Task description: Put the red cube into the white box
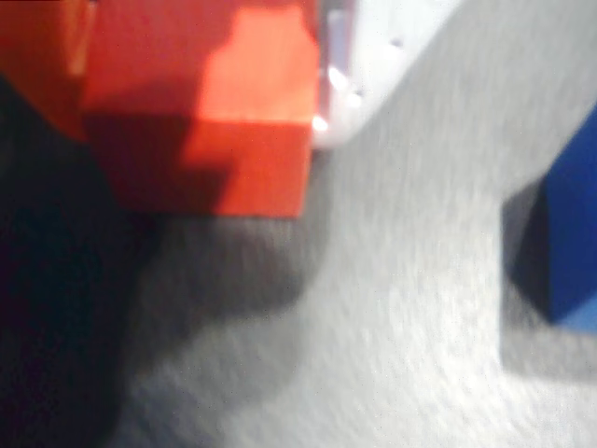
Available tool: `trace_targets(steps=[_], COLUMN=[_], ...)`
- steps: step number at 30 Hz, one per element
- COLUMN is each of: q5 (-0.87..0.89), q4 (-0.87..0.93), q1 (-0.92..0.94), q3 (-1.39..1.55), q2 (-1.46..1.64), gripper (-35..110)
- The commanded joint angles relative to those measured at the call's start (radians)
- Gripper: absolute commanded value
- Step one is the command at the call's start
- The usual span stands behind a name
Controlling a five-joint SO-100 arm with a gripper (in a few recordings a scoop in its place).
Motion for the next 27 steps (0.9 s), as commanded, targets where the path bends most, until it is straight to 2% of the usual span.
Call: trace_targets(steps=[1,3,7,11,16,19,23,27], q5=[0.055,0.124,0.368,0.472,0.417,0.324,0.132,0.020], q4=[0.100,0.172,0.383,0.600,0.779,0.844,0.851,0.851], q1=[0.049,0.083,0.150,0.296,0.525,0.689,0.928,1.069], q3=[-0.037,-0.044,-0.089,-0.123,-0.104,-0.110,-0.091,-0.086], q2=[0.160,0.245,0.360,0.445,0.505,0.514,0.512,0.511], gripper=[0,0,0,0,0,0,0,0])
